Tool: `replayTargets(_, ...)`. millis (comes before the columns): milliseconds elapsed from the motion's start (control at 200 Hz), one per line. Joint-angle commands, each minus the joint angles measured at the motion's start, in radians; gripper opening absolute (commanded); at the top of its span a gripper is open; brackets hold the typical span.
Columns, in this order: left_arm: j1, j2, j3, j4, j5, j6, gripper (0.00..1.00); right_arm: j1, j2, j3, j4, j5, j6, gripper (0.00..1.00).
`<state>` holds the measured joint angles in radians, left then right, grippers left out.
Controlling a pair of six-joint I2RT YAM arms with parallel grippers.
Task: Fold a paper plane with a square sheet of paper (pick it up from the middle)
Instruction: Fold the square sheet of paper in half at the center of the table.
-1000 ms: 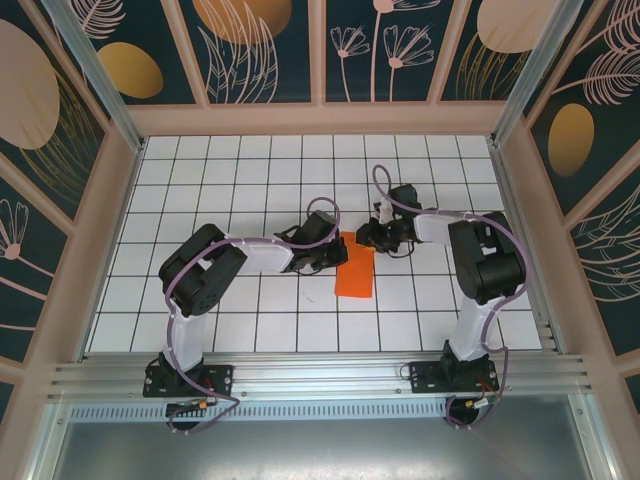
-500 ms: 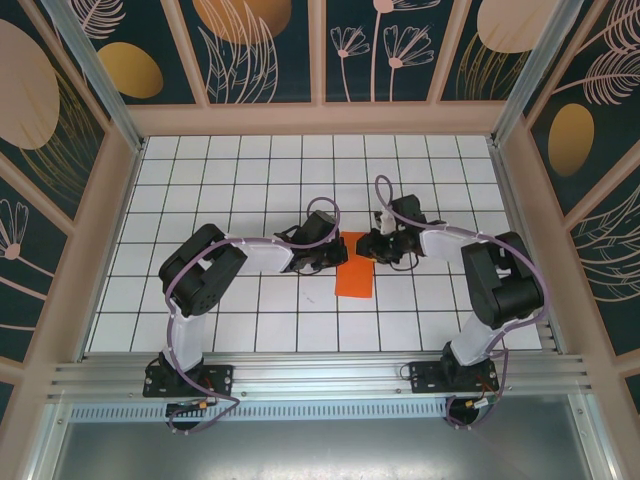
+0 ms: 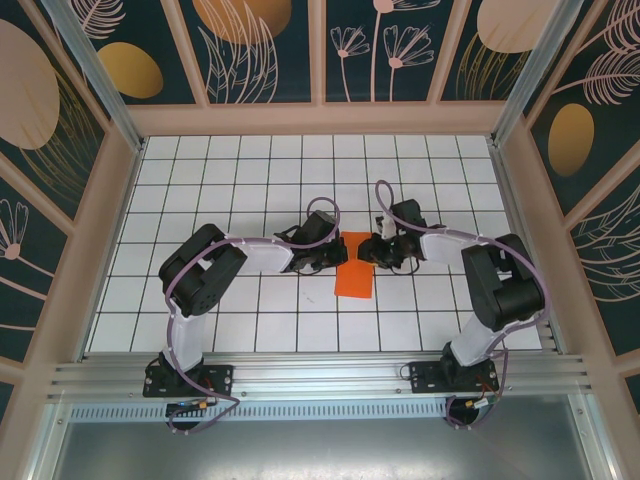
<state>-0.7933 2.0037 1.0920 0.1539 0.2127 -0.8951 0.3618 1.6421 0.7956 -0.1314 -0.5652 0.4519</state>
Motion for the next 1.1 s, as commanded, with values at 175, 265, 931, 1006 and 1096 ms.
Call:
replayTargets(175,-0.011,0.016,-0.035,-0.085,0.004,-0.002,0.06,0.049,-0.048,-0.080,0.040,-0.015,0.040,0.28)
replayTargets(265,-0.010,0.016,-0.035,-0.086,0.003,0.000,0.06,0.058,-0.031,-0.114,0.064,-0.009,0.049,0.28)
replayTargets(931,-0.011,0.014,-0.032,-0.089,0.002,-0.001,0.06,0.071,-0.153,-0.160,0.037,-0.019,0.067,0.28)
replayTargets(1006,-0.010,0.012,-0.033,-0.092,0.004,0.001,0.06,0.078,-0.138,-0.181,0.066,-0.037,0.073,0.28)
replayTargets(1096,-0.011,0.014,-0.033,-0.093,0.002,0.000,0.06,0.082,-0.108,-0.202,0.087,-0.035,0.077,0.28)
